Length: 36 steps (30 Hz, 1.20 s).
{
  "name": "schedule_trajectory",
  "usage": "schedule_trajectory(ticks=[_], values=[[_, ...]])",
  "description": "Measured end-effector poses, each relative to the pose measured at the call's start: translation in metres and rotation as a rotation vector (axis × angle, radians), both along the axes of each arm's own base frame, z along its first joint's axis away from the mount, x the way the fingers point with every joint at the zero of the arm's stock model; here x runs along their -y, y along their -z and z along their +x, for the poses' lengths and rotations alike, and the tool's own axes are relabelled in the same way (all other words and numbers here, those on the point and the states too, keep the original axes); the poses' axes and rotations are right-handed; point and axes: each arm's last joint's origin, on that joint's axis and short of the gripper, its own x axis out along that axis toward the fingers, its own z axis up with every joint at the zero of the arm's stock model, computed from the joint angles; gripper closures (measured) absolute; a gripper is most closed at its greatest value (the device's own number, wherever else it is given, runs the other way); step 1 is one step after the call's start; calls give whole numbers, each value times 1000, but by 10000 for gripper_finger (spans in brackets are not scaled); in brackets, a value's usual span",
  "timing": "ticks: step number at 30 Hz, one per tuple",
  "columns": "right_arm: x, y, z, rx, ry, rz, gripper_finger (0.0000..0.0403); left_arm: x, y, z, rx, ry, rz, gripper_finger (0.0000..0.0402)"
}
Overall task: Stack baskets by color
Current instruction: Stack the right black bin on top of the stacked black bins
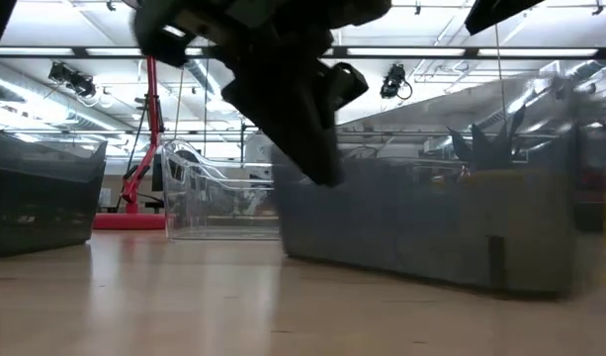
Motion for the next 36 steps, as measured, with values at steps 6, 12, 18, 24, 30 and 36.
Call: schedule_trajectory(ticks=[6, 12, 18, 24, 30, 36], values=[[6, 1, 0, -12, 19, -60, 232, 4, -17, -4, -71, 51, -23, 391], [20, -7, -1, 20, 56, -119, 232, 25, -49, -17, -148, 145, 22, 395], [35, -20, -5, 74, 84, -184, 232, 52, -71, -41, -218, 227, 104, 396], [48, -24, -13, 153, 112, -209, 232, 67, -82, -74, -281, 189, 279, 396], [63, -14, -17, 289, 107, -207, 232, 61, -108, -104, -227, 145, 374, 396], [79, -18, -22, 379, 78, -177, 232, 37, -140, -138, -223, 140, 408, 396]])
